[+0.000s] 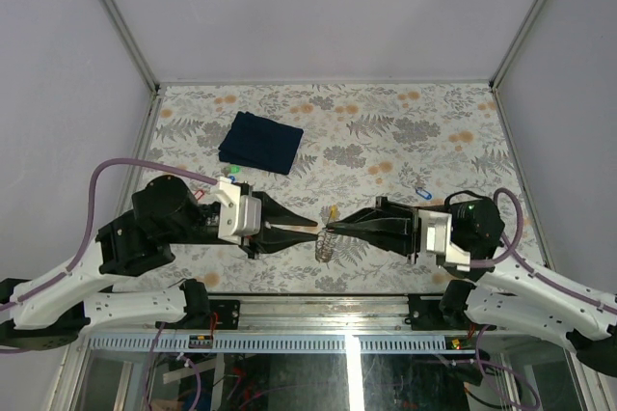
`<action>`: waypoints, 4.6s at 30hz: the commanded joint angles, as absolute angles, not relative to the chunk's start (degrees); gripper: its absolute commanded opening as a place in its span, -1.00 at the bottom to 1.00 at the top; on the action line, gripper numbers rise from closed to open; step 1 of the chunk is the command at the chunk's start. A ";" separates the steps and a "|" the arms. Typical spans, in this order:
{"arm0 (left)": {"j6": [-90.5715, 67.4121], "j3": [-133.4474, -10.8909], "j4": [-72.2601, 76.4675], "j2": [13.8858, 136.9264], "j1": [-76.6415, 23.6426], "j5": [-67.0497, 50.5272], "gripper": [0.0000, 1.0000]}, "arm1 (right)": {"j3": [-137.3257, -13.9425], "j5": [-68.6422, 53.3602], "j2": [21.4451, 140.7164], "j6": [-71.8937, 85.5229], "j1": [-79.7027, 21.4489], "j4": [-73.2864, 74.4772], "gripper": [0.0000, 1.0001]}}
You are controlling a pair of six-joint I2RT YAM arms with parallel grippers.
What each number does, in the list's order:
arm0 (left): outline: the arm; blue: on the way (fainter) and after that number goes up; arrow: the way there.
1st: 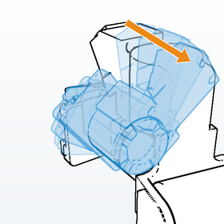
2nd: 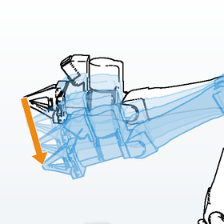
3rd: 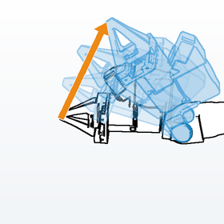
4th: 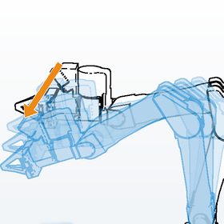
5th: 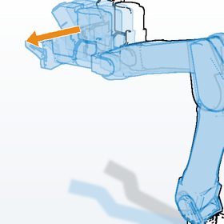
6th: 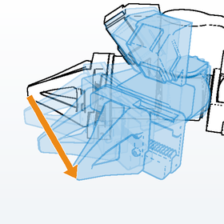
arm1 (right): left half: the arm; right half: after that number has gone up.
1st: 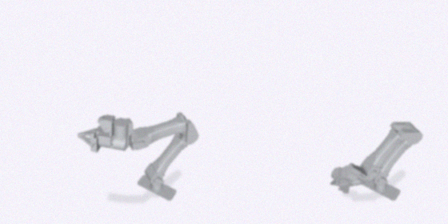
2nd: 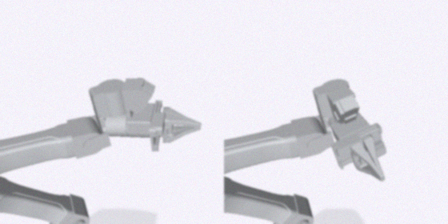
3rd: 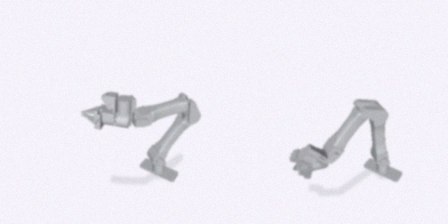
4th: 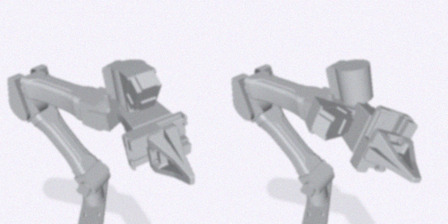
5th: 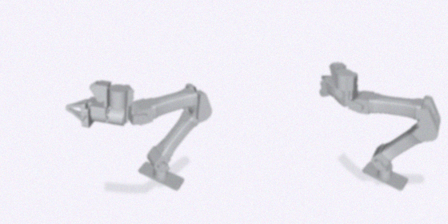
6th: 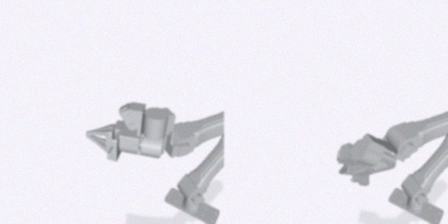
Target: Put the keys on the keyring
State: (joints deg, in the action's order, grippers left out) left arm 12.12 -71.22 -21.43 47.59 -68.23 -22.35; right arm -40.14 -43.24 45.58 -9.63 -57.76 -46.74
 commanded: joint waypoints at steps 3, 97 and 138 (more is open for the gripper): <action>12.65 -70.61 -18.98 45.89 -68.47 -21.17 -0.54 | -45.40 -46.24 42.24 -32.34 -58.01 -32.55 -1.00; -38.88 -120.58 -29.69 141.24 -62.34 21.40 0.11 | -66.73 13.19 20.43 3.54 -58.01 33.79 -0.94; -30.48 -112.39 -24.07 136.52 -60.97 14.65 -1.00 | -64.32 13.69 19.16 2.42 -58.01 32.96 -0.94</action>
